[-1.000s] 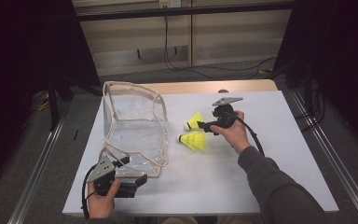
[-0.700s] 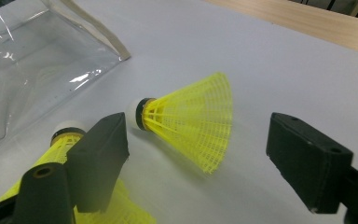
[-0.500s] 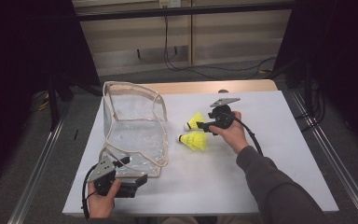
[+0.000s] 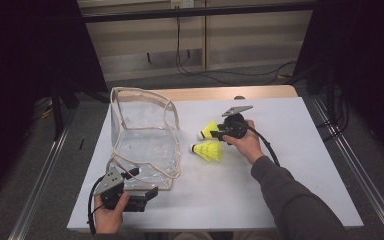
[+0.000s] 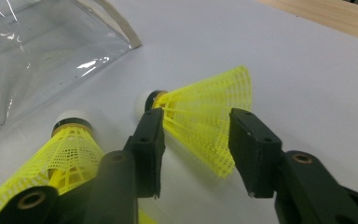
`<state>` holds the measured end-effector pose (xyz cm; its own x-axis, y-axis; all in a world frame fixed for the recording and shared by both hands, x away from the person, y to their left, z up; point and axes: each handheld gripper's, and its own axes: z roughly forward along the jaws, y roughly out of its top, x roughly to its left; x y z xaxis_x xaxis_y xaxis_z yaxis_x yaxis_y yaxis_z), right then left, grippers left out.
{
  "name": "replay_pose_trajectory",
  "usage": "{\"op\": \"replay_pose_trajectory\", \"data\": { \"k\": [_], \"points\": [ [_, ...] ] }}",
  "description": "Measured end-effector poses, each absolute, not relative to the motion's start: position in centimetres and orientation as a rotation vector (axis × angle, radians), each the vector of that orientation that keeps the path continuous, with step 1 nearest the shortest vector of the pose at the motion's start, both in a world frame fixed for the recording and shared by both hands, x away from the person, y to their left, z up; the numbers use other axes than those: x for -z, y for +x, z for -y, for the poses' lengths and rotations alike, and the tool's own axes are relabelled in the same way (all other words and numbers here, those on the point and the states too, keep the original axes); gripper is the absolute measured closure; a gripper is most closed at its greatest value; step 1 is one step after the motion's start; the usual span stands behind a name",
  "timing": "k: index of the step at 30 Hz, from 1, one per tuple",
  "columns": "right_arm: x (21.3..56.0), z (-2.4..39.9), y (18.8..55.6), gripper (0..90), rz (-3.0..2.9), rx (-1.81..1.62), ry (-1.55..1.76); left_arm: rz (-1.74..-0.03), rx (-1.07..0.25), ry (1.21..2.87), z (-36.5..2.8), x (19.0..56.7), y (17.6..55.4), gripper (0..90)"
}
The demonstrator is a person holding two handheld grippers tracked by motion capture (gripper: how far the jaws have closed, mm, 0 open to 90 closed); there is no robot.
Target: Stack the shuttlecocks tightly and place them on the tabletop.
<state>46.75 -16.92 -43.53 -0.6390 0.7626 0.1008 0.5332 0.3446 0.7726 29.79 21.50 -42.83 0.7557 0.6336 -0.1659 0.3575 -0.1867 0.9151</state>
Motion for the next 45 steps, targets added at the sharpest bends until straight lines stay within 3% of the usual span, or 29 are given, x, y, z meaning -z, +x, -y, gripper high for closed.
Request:
{"op": "replay_pose_trajectory", "data": {
  "k": [10, 45],
  "points": [
    [44.2, 16.5, 46.8, 89.4, -2.413, -1.176, 1.133, -0.772, -0.294, 1.796, -21.5, 42.9, 29.8, 2.0],
    [41.3, 20.3, 44.2, 90.0, -2.348, -1.217, 1.112, -0.772, -0.301, 1.797, -21.5, 42.9, 29.8, 2.0]
  ]
}}
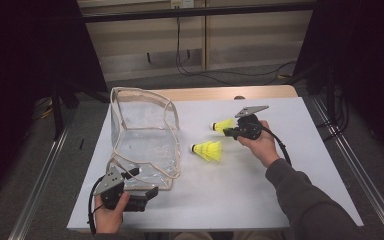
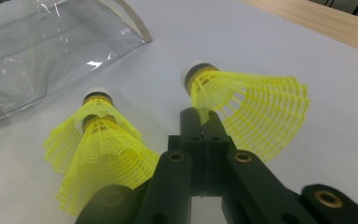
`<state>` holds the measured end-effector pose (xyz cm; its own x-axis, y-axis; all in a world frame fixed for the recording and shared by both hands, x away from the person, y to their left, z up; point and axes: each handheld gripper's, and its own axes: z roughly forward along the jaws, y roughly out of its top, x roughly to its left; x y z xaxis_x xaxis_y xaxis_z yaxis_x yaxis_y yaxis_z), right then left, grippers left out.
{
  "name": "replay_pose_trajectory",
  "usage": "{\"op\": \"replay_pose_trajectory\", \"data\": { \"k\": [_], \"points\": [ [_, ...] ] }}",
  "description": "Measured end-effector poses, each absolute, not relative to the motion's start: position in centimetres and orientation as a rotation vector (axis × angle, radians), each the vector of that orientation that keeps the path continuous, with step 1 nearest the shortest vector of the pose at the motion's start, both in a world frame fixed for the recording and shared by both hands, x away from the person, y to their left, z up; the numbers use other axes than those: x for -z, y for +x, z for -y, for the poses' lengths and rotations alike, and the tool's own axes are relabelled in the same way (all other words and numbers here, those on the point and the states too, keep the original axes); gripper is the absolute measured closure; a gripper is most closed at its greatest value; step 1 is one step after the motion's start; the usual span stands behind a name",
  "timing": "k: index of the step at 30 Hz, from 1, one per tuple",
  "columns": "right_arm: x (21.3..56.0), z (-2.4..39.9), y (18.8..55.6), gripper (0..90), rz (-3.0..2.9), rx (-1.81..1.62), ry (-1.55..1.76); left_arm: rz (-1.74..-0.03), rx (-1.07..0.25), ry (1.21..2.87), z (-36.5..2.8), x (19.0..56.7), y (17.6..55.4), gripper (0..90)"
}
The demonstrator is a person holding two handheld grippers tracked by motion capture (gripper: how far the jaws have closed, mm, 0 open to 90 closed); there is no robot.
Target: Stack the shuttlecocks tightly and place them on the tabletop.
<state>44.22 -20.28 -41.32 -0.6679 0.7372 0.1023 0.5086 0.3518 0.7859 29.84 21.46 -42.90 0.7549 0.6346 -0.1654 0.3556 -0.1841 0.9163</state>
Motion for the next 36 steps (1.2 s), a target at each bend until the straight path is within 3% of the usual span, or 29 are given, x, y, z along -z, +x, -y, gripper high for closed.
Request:
{"op": "replay_pose_trajectory", "data": {
  "k": [36],
  "points": [
    [39.7, 21.2, 41.2, 90.0, -2.370, -1.216, 1.036, -0.775, -0.305, 1.800, -21.4, 42.9, 29.8, 2.0]
  ]
}}
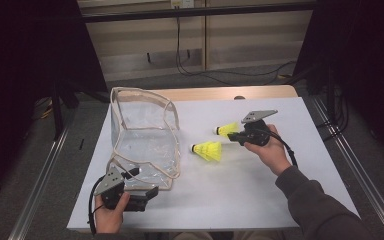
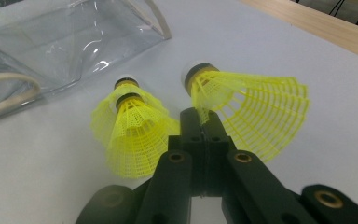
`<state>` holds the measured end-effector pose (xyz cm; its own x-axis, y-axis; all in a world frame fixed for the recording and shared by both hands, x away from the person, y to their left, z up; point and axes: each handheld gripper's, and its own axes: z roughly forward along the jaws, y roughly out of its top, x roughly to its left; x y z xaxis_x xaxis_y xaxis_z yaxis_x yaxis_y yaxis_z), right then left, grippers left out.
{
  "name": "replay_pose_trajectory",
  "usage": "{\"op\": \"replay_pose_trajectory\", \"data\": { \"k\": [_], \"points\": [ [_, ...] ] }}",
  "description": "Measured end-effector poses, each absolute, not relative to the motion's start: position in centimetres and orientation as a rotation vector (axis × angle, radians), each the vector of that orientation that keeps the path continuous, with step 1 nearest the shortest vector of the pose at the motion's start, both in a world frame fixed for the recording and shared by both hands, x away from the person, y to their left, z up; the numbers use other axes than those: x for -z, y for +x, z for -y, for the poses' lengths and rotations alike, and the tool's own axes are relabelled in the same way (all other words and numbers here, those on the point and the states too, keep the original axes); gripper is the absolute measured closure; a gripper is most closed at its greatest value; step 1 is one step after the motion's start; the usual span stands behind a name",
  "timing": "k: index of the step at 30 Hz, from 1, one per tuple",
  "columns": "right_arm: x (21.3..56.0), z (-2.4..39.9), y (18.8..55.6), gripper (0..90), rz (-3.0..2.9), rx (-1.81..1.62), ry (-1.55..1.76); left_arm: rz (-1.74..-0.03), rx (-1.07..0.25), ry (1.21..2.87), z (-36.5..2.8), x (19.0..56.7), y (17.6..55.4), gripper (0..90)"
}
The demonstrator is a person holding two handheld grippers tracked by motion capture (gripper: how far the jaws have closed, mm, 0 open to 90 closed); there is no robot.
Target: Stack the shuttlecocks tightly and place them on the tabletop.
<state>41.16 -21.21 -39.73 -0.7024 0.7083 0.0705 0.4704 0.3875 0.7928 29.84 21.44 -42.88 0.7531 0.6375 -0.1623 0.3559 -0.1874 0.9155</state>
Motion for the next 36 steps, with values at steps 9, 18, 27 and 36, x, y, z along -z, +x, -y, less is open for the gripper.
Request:
{"op": "replay_pose_trajectory", "data": {
  "k": [9, 18, 27, 36],
  "points": [
    [39.6, 21.9, 40.5, 90.0, -2.354, -1.236, 1.046, -0.775, -0.305, 1.801, -21.4, 42.9, 29.9, 2.0],
    [39.3, 22.4, 39.7, 90.0, -2.344, -1.246, 1.043, -0.774, -0.306, 1.802, -21.4, 42.9, 29.9, 2.0],
    [39.3, 22.7, 38.9, 90.0, -2.343, -1.243, 1.025, -0.774, -0.306, 1.802, -21.4, 42.9, 29.9, 2.0],
    [39.5, 23.1, 38.1, 90.0, -2.348, -1.251, 1.028, -0.774, -0.306, 1.803, -21.4, 42.9, 29.9, 2.0]
  ]
}}
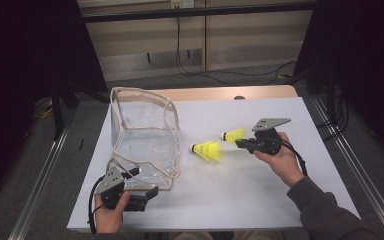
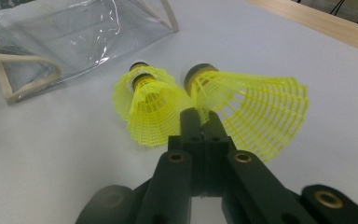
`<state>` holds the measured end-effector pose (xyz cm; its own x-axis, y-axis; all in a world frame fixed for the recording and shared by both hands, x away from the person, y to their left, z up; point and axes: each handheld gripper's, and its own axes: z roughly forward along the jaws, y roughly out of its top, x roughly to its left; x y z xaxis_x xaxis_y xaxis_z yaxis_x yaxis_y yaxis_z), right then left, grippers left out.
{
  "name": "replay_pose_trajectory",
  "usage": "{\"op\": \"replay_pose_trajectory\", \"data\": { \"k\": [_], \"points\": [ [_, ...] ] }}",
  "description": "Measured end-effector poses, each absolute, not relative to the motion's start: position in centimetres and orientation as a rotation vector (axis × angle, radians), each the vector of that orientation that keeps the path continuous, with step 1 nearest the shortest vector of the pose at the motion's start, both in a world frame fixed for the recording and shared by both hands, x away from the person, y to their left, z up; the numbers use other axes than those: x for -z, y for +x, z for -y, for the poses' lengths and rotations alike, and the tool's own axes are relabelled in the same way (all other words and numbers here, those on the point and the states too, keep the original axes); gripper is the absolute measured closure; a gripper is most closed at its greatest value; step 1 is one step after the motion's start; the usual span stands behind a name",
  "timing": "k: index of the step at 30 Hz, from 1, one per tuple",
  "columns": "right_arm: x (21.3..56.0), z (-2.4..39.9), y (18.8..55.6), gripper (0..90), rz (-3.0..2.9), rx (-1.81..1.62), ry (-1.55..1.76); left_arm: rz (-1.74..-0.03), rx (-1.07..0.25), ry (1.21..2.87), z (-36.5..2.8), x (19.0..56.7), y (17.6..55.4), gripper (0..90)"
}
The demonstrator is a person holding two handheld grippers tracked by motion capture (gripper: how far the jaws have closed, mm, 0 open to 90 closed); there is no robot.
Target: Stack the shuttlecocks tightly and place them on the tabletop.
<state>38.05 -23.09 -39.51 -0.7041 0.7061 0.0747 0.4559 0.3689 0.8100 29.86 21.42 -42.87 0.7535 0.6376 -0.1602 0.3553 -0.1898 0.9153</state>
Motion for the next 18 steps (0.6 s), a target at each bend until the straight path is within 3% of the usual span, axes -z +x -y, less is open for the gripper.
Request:
{"op": "replay_pose_trajectory", "data": {
  "k": [18],
  "points": [
    [39.9, 23.8, 36.3, 90.0, -2.355, -1.256, 1.014, -0.775, -0.306, 1.804, -21.4, 42.8, 29.9, 2.0]
  ]
}}
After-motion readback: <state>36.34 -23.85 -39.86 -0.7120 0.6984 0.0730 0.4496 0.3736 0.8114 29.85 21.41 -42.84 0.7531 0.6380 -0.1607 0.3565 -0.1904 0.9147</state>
